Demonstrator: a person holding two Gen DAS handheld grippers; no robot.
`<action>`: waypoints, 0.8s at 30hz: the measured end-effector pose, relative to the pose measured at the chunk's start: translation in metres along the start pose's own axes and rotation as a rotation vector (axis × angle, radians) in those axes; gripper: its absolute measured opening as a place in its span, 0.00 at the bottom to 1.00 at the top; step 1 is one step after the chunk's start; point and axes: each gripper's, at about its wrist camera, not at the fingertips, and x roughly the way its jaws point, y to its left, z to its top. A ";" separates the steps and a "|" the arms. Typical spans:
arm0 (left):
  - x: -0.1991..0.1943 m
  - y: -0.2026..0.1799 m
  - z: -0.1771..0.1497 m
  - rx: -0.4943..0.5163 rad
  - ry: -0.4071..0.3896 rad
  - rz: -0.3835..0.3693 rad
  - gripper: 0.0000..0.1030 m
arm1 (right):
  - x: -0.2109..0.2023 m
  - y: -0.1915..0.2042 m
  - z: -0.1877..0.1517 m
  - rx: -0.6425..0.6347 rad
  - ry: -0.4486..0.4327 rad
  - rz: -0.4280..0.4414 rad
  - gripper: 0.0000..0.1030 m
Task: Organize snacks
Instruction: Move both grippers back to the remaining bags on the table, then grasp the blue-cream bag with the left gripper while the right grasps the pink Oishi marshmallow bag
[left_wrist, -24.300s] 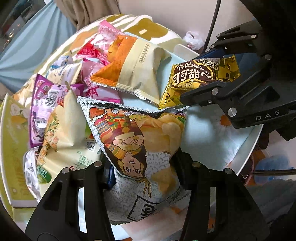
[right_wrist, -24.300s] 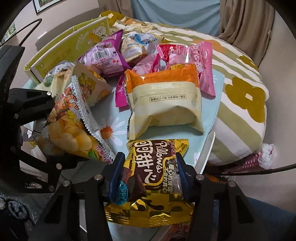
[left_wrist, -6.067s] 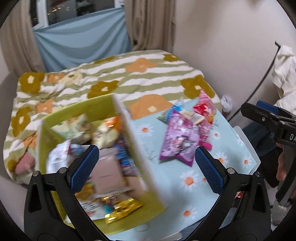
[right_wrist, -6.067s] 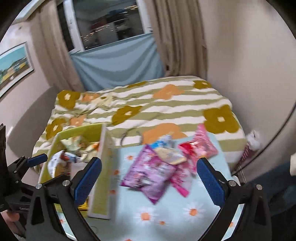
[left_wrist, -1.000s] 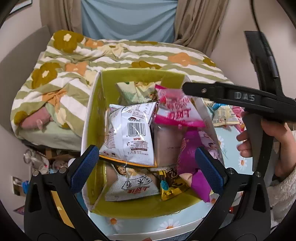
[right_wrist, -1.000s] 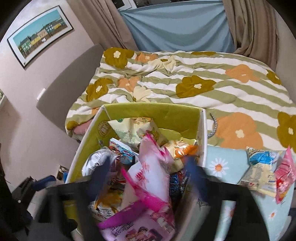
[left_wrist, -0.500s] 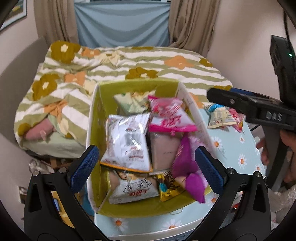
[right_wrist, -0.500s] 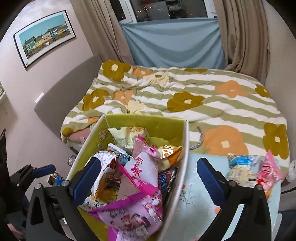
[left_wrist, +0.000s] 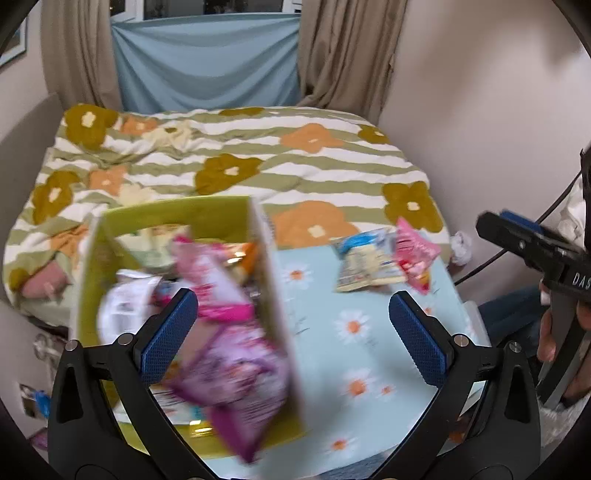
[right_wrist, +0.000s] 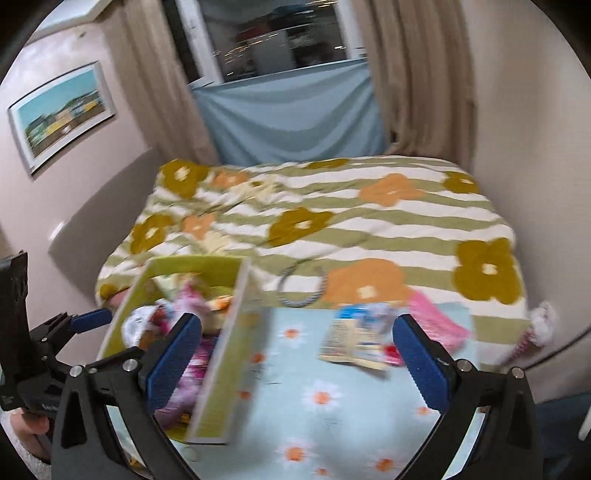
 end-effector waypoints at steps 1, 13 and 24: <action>0.005 -0.008 0.002 -0.003 0.003 -0.003 1.00 | -0.004 -0.013 -0.001 0.014 -0.002 -0.014 1.00; 0.120 -0.101 0.028 -0.064 0.095 0.018 1.00 | 0.022 -0.146 -0.019 0.173 0.112 -0.075 1.00; 0.265 -0.110 0.017 -0.112 0.225 0.055 1.00 | 0.117 -0.209 -0.056 0.373 0.241 -0.027 1.00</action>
